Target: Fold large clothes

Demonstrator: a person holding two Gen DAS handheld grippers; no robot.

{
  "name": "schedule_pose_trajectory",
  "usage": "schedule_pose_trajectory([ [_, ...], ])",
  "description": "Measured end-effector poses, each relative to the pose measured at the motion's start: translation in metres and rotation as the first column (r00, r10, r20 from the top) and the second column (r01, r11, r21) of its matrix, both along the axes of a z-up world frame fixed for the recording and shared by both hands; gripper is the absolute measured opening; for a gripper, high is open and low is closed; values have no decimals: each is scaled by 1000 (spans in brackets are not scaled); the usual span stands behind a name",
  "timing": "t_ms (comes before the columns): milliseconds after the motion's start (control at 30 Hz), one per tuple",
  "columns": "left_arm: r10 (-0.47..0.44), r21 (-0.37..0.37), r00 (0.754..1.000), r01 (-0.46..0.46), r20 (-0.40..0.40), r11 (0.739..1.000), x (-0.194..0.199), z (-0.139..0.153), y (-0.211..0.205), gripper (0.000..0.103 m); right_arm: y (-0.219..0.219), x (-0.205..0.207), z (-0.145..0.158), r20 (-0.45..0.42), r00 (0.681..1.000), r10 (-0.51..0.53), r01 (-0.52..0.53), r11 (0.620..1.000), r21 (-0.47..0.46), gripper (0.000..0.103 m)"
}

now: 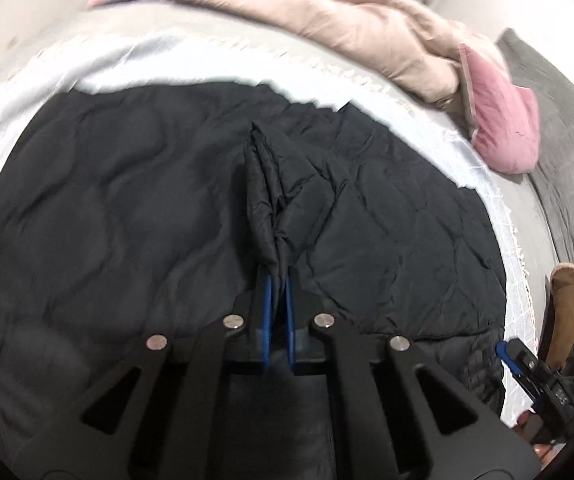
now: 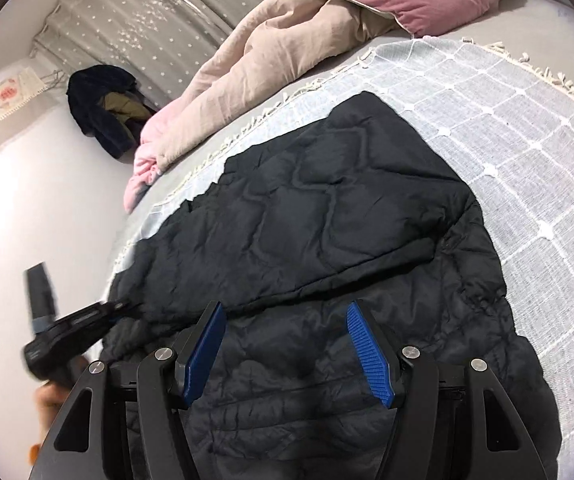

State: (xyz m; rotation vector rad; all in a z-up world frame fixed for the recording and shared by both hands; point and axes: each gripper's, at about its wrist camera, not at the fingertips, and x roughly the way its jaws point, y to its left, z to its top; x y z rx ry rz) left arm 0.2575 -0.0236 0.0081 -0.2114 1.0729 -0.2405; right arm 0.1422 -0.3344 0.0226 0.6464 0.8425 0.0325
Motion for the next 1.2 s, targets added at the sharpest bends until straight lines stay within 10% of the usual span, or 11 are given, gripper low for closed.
schedule_pose_trajectory([
  [200, -46, 166, 999, 47, -11, 985, -1, -15, -2, 30, 9, 4, -1, -37, 999, 14, -17, 997, -76, 64],
  [333, -53, 176, 993, 34, 103, 984, -13, 13, 2, 82, 12, 4, 4, -31, 999, 20, -24, 991, -131, 64],
  [900, -170, 287, 983, 143, 72, 947, -118, 74, 51, 87, 9, -63, 69, 42, 993, 110, -96, 963, -253, 76],
  [1200, -81, 261, 997, 81, -12, 962, -184, 57, 129, 88, 5, -136, 42, -95, 987, 126, -147, 956, -252, 78],
])
